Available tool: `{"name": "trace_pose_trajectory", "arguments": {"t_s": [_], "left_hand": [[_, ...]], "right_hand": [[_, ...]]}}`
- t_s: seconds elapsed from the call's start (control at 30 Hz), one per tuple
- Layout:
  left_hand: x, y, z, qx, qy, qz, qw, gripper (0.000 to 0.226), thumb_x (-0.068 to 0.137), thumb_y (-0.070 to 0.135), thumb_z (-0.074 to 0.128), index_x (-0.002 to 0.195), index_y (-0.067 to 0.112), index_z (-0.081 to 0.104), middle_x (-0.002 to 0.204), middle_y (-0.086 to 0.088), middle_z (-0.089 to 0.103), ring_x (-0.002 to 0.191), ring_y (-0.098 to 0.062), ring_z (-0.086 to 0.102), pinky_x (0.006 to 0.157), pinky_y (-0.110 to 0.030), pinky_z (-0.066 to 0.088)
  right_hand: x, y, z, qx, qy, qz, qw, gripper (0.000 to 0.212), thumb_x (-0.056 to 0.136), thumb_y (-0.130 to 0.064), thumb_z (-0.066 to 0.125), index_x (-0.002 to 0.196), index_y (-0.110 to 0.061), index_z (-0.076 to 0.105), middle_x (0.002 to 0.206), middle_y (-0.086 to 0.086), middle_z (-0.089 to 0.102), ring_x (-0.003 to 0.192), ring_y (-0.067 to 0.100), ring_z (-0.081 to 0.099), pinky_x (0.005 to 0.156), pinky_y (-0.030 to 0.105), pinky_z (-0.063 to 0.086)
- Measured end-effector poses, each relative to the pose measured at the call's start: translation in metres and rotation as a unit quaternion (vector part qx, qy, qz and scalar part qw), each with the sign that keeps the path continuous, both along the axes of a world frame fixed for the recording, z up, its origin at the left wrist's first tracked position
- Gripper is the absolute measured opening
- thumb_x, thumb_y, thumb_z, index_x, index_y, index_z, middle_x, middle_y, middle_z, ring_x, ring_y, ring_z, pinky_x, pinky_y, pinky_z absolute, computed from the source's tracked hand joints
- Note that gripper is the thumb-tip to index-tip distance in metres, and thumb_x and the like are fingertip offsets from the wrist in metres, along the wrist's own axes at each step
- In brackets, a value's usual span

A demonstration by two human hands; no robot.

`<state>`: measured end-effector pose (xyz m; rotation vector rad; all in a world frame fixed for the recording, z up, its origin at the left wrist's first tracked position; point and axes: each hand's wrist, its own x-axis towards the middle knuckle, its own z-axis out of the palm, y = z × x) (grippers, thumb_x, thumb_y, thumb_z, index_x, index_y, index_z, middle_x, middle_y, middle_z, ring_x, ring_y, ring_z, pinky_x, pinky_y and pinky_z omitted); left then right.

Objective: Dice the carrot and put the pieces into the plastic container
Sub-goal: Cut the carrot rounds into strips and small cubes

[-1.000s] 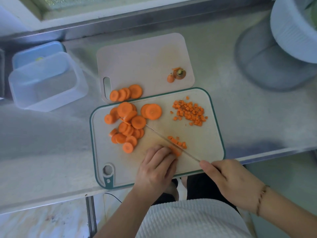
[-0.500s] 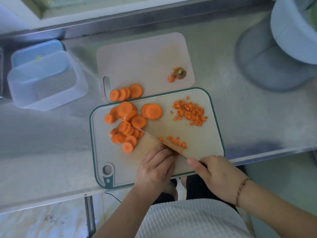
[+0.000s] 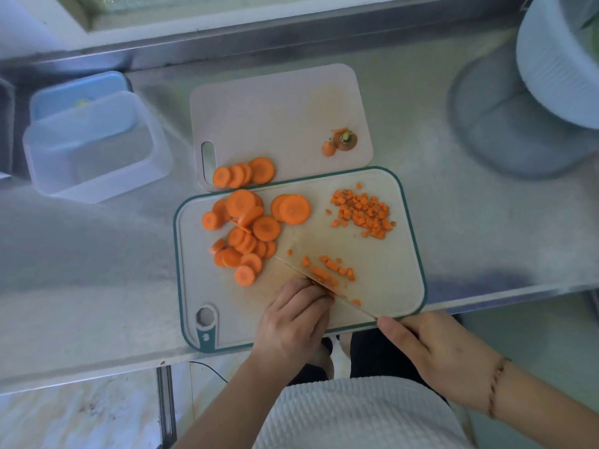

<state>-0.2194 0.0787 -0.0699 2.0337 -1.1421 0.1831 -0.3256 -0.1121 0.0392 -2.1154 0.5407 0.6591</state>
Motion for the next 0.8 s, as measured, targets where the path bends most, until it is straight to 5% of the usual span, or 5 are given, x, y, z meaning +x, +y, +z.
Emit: {"name": "trace_pose_trajectory", "arguments": {"t_s": [0.2,0.4,0.6,0.7,0.8], "left_hand": [[0.001,-0.002,0.000,0.000,0.008,0.000,1.000,0.023,0.101,0.012,0.061,0.087,0.002,0.077,0.096,-0.006,0.074,0.099,-0.024,0.069,0.092,-0.032,0.055],[0.001,0.000,0.007,-0.012,0.045,0.008,0.999,0.019,0.095,0.009,0.063,0.084,0.000,0.076,0.095,-0.008,0.072,0.092,-0.027,0.069,0.081,-0.038,0.056],[-0.001,0.018,0.024,-0.063,0.238,0.225,0.943,0.017,0.080,-0.006,0.057,0.085,0.001,0.072,0.100,0.000,0.063,0.095,0.000,0.060,0.079,-0.010,0.045],[0.002,0.014,0.033,-0.092,0.293,0.287,0.907,0.032,0.070,-0.013,0.048,0.087,0.007,0.067,0.098,-0.002,0.063,0.095,0.002,0.059,0.082,-0.008,0.043],[0.001,0.011,0.035,-0.104,0.291,0.281,0.909,0.037,0.067,-0.015,0.044,0.088,0.009,0.062,0.095,-0.005,0.063,0.093,0.000,0.058,0.082,-0.010,0.043]], "right_hand": [[0.014,0.007,-0.014,-0.035,0.038,0.000,0.999,0.068,0.075,-0.080,0.016,0.051,-0.019,0.034,0.043,-0.004,0.034,0.043,0.010,0.033,0.052,0.033,0.040],[0.020,0.005,-0.009,0.005,0.015,-0.022,1.000,0.062,0.078,-0.073,0.025,0.050,-0.018,0.029,0.038,-0.007,0.029,0.040,0.009,0.029,0.047,0.022,0.030],[-0.008,-0.008,-0.003,0.054,0.024,-0.051,0.997,0.069,0.074,-0.084,0.025,0.051,-0.019,0.030,0.046,-0.008,0.024,0.044,0.007,0.023,0.047,0.020,0.024],[-0.009,-0.007,-0.008,0.063,0.029,-0.026,0.997,0.078,0.072,-0.089,0.024,0.057,-0.012,0.031,0.050,-0.004,0.027,0.048,0.007,0.026,0.049,0.020,0.024],[-0.004,-0.005,-0.017,0.066,0.037,0.000,0.997,0.084,0.072,-0.089,0.022,0.060,-0.007,0.034,0.055,-0.001,0.030,0.052,0.007,0.029,0.051,0.022,0.026]]}}
